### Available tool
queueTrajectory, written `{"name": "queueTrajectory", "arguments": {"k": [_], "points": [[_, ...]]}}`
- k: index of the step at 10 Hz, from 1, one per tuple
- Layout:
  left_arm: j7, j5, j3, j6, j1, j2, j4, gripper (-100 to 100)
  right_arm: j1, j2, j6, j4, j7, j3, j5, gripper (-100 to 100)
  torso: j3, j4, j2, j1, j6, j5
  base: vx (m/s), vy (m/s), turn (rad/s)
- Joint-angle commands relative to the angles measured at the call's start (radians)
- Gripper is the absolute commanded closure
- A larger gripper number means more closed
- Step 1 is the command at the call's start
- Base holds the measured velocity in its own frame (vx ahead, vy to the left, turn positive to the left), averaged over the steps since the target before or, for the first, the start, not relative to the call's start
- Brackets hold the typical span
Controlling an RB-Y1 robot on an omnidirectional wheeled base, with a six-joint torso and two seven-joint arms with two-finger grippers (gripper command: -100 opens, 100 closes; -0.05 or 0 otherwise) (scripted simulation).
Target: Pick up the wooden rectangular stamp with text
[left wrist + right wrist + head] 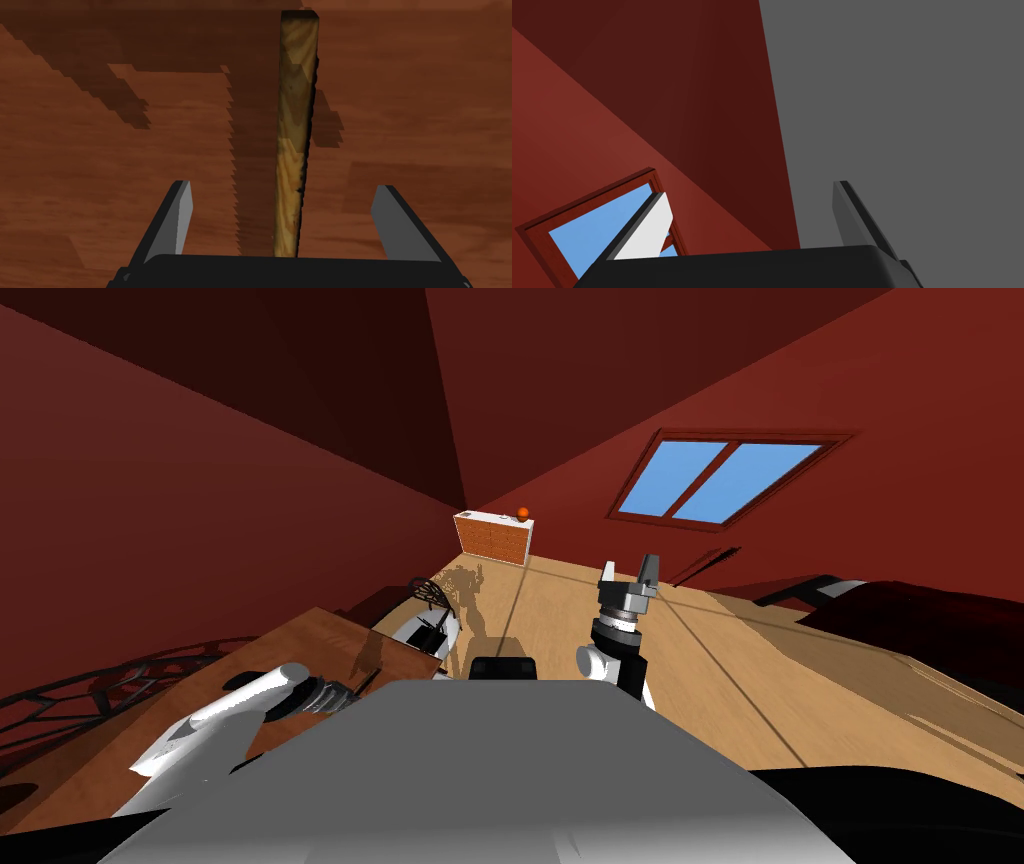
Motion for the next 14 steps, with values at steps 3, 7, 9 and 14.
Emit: {"name": "queueTrajectory", "arguments": {"k": [3, 7, 9, 14], "points": [[-0.002, 0.007, 0.007, 0.044, 0.003, 0.011, 0.028, -100, 0.000, 0.000, 0.000, 0.000, 0.000, 0.000, 0.000, 0, 0.000, 0.000, 0.000, 0.000, 0.000, 0.000, 0.010, 0.035, -0.045], [-0.011, 0.110, -0.077, -0.029, 0.083, 0.039, 0.049, -100, 0.000, 0.000, 0.000, 0.000, 0.000, 0.000, 0.000, 0, 0.000, 0.000, -0.001, -0.002, 0.000, 0.000, 0.020, 0.002, -0.078], [-0.011, 0.148, -0.077, -0.031, 0.083, 0.039, 0.049, -100, 0.000, 0.000, 0.000, 0.000, 0.000, 0.000, 0.000, 0, -0.001, 0.000, -0.001, -0.002, 0.000, -0.001, 0.024, 0.002, -0.027], [-0.021, 0.288, -0.161, -0.111, 0.163, 0.066, 0.070, -100, 0.000, 0.000, 0.000, 0.000, 0.000, 0.000, 0.000, 0, -0.001, 0.000, -0.001, -0.002, 0.000, -0.001, 0.026, 0.002, -0.069]]}}
